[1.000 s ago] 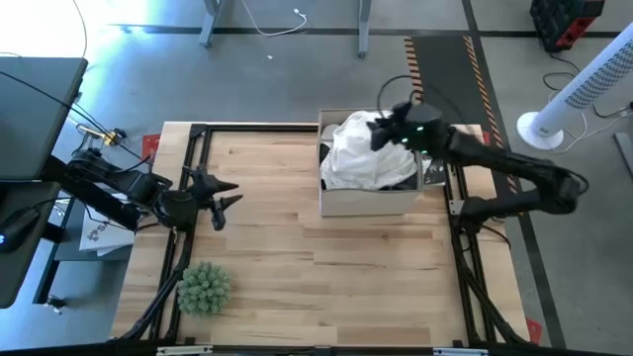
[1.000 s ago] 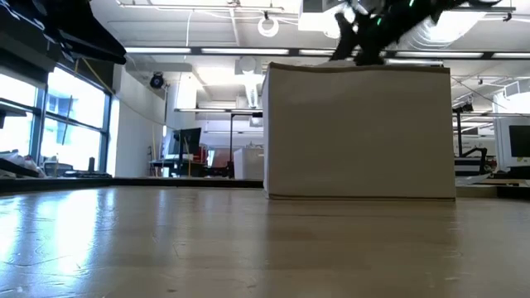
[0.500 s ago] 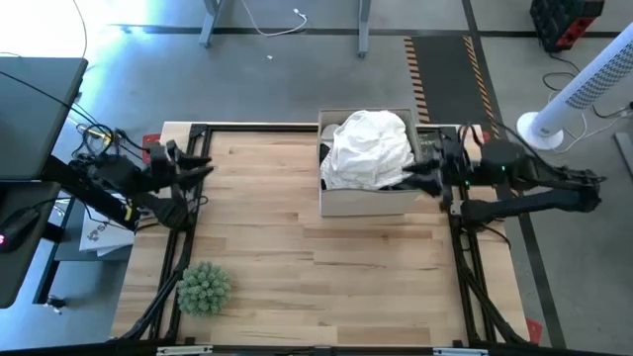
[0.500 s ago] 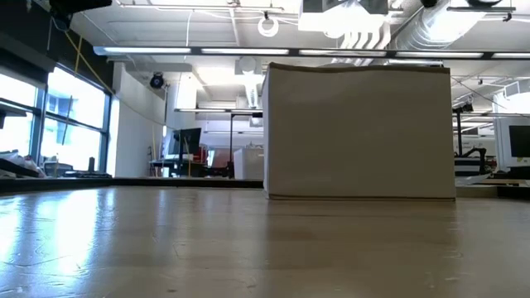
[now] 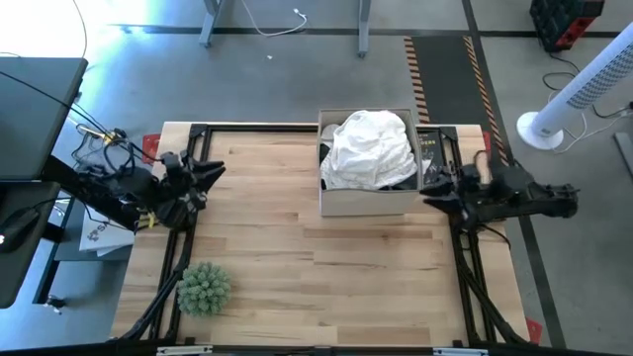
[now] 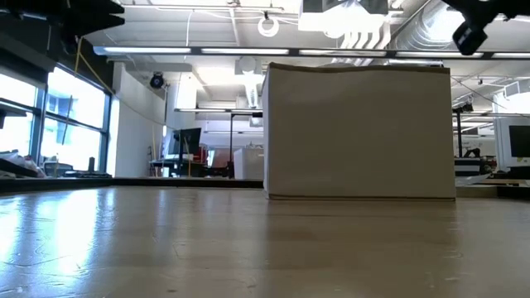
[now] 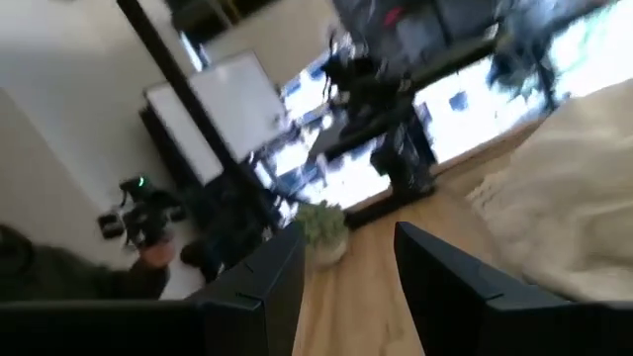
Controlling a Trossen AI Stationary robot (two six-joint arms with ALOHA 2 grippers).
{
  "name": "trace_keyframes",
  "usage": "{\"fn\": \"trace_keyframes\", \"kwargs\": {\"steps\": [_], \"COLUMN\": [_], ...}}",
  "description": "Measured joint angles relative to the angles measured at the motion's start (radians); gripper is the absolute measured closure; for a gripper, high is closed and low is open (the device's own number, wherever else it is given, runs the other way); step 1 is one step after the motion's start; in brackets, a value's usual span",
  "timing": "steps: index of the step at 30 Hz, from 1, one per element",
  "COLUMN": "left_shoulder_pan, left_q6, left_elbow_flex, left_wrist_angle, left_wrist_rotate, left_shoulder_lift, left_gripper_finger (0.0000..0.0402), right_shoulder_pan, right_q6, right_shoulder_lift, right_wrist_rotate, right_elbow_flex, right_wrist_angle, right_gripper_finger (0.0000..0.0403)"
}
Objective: Sort clothes
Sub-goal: Return to Home Position
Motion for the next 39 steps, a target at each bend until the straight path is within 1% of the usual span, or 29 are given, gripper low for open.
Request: {"fn": "trace_keyframes", "kwargs": {"steps": [1, 3, 5, 6, 8, 11, 14, 18, 20, 22, 24, 26, 31, 33, 35, 38, 39], "left_shoulder_pan": [0.025, 0.081, 0.139, 0.17, 0.227, 0.315, 0.409, 0.532, 0.587, 0.644, 0.702, 0.757, 0.868, 0.888, 0.894, 0.893, 0.892], "left_q6": [0.003, 0.023, 0.023, 0.024, 0.023, 0.0, -0.045, -0.092, -0.106, -0.108, -0.119, -0.125, -0.127, -0.125, -0.102, -0.019, 0.009], "left_elbow_flex": [0.0, 0.001, 0.001, 0.001, -0.001, -0.039, -0.096, -0.174, -0.204, -0.225, -0.248, -0.267, -0.316, -0.347, -0.378, -0.424, -0.425], "left_wrist_angle": [0.014, 0.047, 0.056, 0.053, 0.034, 0.051, 0.078, 0.153, 0.19, 0.229, 0.272, 0.321, 0.333, 0.329, 0.329, 0.35, 0.323], "left_wrist_rotate": [0.032, 0.131, 0.202, 0.214, 0.233, 0.298, 0.42, 0.586, 0.653, 0.694, 0.711, 0.743, 0.887, 0.922, 0.935, 0.961, 0.968], "left_shoulder_lift": [-0.001, -0.001, 0.001, 0.004, 0.011, 0.018, 0.033, 0.054, 0.057, 0.055, 0.047, 0.048, 0.048, 0.048, 0.049, 0.048, 0.049], "left_gripper_finger": [0.031, 0.0328, 0.0347, 0.0357, 0.0375, 0.0396, 0.0398, 0.04, 0.04, 0.04, 0.0401, 0.0401, 0.0401, 0.0401, 0.0401, 0.0401, 0.0401], "right_shoulder_pan": [0.0, 0.0, 0.0, 0.0, 0.0, 0.0, 0.0, 0.0, 0.0, 0.0, 0.0, 0.0, 0.0, 0.0, 0.0, 0.0, 0.0], "right_q6": [-0.015, -0.032, -0.039, -0.047, -0.057, -0.023, -0.011, -0.038, -0.068, -0.108, -0.135, -0.168, -0.293, -0.331, -0.353, -0.355, -0.353], "right_shoulder_lift": [-0.044, -0.126, -0.137, -0.134, -0.117, -0.118, -0.13, -0.135, -0.134, -0.135, -0.135, -0.133, -0.135, -0.135, -0.135, -0.135, -0.135], "right_wrist_rotate": [0.027, 0.082, 0.107, 0.102, 0.084, 0.05, 0.007, -0.105, -0.152, -0.169, -0.179, -0.175, -0.191, -0.19, -0.185, -0.16, -0.152], "right_elbow_flex": [-0.003, -0.004, 0.001, 0.005, 0.004, -0.041, -0.114, -0.251, -0.31, -0.365, -0.416, -0.418, -0.418, -0.418, -0.418, -0.418, -0.418], "right_wrist_angle": [-0.024, -0.079, -0.108, -0.134, -0.104, -0.109, -0.028, 0.191, 0.299, 0.366, 0.388, 0.352, 0.351, 0.342, 0.323, 0.297, 0.291], "right_gripper_finger": [0.025, 0.025, 0.025, 0.025, 0.025, 0.0256, 0.0267, 0.0282, 0.0288, 0.0294, 0.0299, 0.0304, 0.0315, 0.0317, 0.032, 0.032, 0.032]}}
